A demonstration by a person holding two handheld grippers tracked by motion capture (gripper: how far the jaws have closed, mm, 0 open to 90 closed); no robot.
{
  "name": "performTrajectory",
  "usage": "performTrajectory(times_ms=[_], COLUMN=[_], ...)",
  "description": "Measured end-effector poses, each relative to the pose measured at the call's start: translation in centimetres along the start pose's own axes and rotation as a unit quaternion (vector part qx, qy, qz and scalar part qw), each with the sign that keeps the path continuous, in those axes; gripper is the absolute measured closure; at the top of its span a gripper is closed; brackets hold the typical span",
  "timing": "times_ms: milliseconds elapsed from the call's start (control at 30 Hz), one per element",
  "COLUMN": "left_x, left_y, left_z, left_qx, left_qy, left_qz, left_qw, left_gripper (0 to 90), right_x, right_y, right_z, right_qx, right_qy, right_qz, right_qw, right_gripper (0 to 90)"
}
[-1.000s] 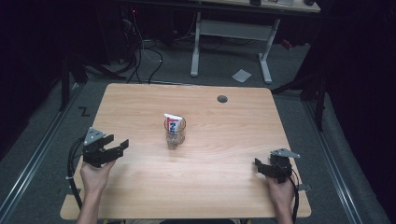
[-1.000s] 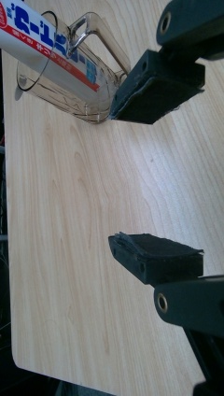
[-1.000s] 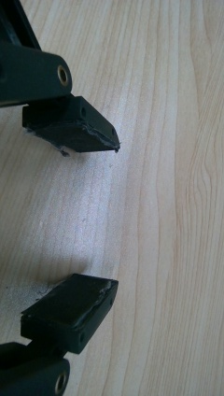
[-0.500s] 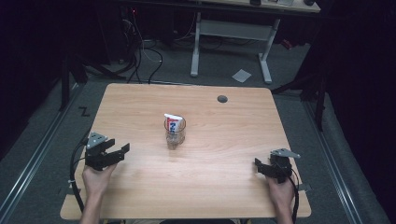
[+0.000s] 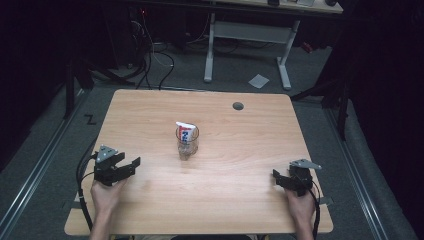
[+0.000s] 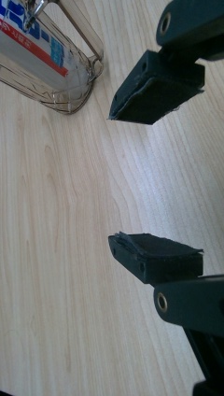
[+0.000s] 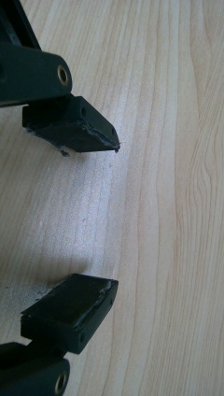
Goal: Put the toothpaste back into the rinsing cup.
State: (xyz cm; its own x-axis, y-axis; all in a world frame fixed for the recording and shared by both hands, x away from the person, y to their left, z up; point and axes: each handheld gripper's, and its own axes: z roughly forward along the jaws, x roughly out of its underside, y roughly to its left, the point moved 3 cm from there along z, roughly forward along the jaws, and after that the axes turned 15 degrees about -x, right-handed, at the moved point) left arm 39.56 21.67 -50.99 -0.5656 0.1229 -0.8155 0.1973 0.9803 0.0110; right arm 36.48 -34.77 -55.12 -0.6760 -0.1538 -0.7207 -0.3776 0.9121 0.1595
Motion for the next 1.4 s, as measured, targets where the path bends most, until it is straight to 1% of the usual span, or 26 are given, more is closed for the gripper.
performTrajectory(times_ms=[533,633,700,833,1067,1167,1233,1367,1400], left_x=[1.5,1.7,1.9,2.1,2.4,2.5,2.6,2.9,2.9], left_y=[-1.2,-1.3,-1.4,-1.6,-2.2,-2.3,-2.4,-2.7,-2.7], left_z=[1.8,2.1,2.3,2.6,3.2,3.5,3.6,3.9,3.9], left_qx=[-0.007,-0.012,-0.014,-0.021,-0.033,-0.036,-0.035,-0.037,-0.043], left_qy=[0.022,0.025,0.027,0.027,0.033,0.035,0.036,0.045,0.046], left_qz=[0.016,0.022,0.018,0.022,0.036,0.04,0.039,0.041,0.043], left_qw=[0.9996,0.9994,0.9994,0.9992,0.9983,0.9979,0.998,0.9975,0.9971], left_gripper=[34.0,34.0,34.0,34.1,34.3,34.3,34.3,34.2,34.2], right_x=[0.0,0.0,0.0,0.0,0.0,0.0,0.0,0.0,0.0], right_y=[0.0,0.0,0.0,0.0,0.0,0.0,0.0,0.0,0.0], right_z=[0.0,0.0,0.0,0.0,0.0,0.0,0.0,0.0,0.0], right_qx=[0.0,0.0,0.0,0.0,0.0,0.0,0.0,0.0,0.0], right_qy=[0.0,0.0,0.0,0.0,0.0,0.0,0.0,0.0,0.0], right_qz=[0.001,0.001,0.001,0.001,0.0,0.001,0.0,0.001,0.001], right_qw=[1.0,1.0,1.0,1.0,1.0,1.0,1.0,1.0,1.0], right_gripper=[27.8,27.8,27.8,27.8,27.8,27.8,27.8,27.7,27.8])
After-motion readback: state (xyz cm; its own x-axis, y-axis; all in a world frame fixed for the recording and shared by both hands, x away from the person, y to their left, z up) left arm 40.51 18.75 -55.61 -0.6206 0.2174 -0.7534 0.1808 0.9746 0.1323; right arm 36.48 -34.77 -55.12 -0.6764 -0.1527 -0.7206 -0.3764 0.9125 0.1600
